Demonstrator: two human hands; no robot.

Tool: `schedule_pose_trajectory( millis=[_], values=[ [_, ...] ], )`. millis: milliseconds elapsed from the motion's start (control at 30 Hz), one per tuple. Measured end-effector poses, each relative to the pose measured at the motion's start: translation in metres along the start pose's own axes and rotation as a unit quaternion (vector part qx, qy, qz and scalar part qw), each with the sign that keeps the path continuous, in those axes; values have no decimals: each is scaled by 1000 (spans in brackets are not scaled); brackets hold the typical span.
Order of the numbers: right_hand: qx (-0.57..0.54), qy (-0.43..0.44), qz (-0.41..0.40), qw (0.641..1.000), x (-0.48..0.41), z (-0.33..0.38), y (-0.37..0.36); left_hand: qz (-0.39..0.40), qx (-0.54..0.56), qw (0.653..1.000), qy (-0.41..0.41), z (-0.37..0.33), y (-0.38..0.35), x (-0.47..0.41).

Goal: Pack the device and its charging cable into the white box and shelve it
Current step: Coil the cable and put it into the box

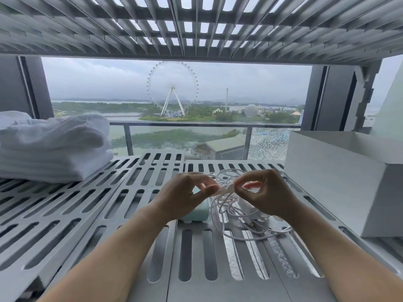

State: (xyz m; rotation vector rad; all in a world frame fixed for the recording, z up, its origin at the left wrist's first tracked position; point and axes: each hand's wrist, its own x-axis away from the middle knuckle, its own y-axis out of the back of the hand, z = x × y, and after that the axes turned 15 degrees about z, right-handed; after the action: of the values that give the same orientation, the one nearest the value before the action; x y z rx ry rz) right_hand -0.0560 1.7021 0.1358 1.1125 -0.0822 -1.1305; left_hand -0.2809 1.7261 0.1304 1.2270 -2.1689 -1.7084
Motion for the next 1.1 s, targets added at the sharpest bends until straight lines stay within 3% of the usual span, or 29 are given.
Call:
schedule_pose_trajectory(
  millis=[233, 500, 667, 833, 1100],
  values=[
    [-29, -11, -23, 999, 2, -1, 3, -3, -22, 1000, -10, -2, -4, 0],
    [-23, -21, -8, 999, 1, -2, 1, -122, -56, 990, -30, -4, 14, 3],
    [-23, -29, -10, 999, 1, -5, 1, -106, -63, 992, -19, 1, 29, 10],
    [-25, -36, -1, 999, 2, -3, 1, 66, -87, 988, 105, 12, 28, 11],
    [-5, -40, -21, 999, 0, -4, 1, 60, -73, 988, 119, 17, 31, 12]
  ],
)
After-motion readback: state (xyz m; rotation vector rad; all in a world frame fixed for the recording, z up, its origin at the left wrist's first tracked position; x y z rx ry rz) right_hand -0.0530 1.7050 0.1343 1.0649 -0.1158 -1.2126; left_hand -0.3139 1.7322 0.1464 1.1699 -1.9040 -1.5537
